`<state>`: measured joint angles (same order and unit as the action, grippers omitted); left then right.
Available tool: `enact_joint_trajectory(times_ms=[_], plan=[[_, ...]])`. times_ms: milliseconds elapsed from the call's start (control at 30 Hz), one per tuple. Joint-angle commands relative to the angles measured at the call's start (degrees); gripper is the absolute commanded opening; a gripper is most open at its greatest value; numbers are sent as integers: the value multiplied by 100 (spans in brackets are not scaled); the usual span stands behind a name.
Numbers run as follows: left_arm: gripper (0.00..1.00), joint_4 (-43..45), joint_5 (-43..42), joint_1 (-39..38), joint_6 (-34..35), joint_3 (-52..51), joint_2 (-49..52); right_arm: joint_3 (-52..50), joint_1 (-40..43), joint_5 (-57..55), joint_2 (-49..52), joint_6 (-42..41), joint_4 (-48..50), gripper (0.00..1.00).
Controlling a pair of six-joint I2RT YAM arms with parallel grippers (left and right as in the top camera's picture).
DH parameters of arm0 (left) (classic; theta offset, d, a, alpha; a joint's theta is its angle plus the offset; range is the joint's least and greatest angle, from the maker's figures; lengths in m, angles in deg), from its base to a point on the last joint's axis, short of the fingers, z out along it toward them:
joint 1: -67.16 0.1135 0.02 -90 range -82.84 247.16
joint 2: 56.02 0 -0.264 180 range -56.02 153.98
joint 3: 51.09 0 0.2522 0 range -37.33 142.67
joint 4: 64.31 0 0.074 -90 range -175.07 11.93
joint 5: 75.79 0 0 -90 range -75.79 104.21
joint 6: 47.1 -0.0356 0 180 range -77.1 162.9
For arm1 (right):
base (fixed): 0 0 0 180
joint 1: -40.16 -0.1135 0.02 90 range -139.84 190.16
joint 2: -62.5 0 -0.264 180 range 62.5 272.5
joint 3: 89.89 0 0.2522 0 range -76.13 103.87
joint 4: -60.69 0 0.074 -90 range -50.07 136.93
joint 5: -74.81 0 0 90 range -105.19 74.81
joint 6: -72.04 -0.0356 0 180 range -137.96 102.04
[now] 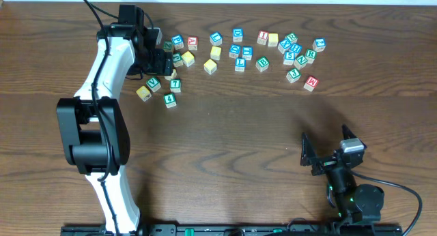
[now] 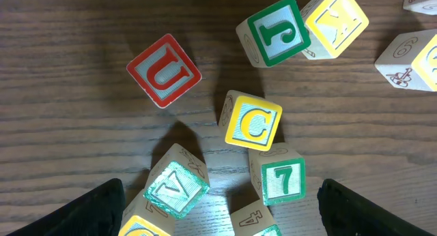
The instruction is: Spell out CORL
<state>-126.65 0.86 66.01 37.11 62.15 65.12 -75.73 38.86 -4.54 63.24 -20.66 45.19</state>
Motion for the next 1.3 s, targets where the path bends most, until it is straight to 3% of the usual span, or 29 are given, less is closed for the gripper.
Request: enact_joint_trajectory(times_ms=[0, 133, 333, 633, 900, 1000, 1100, 1267], plan=[[89, -15, 55, 4, 72, 98, 37, 44, 24, 181, -9, 11, 129, 99], [89, -57, 55, 4, 72, 98, 35, 396, 24, 472, 35, 2, 28, 99], [89, -280, 55, 4, 76, 101, -136, 1891, 24, 693, 916, 142, -1266, 99], [90, -313, -114, -61, 289, 101, -678, 4312, 24, 863, 3265, 752, -2680, 99], [99, -48, -50, -433, 223, 101, -708, 6649, 24, 861, 5549, 970, -4765, 99], [98, 79, -50, -527, 223, 101, -702, 7440, 24, 909, 6247, 1150, -5549, 99], [98, 245, -50, -553, 221, 98, -693, 8026, 24, 1029, 6791, 1152, -5987, 99], [100, 483, 66, -560, 151, 98, -629, 8078, 13, 1257, 7088, 1110, -5855, 99]])
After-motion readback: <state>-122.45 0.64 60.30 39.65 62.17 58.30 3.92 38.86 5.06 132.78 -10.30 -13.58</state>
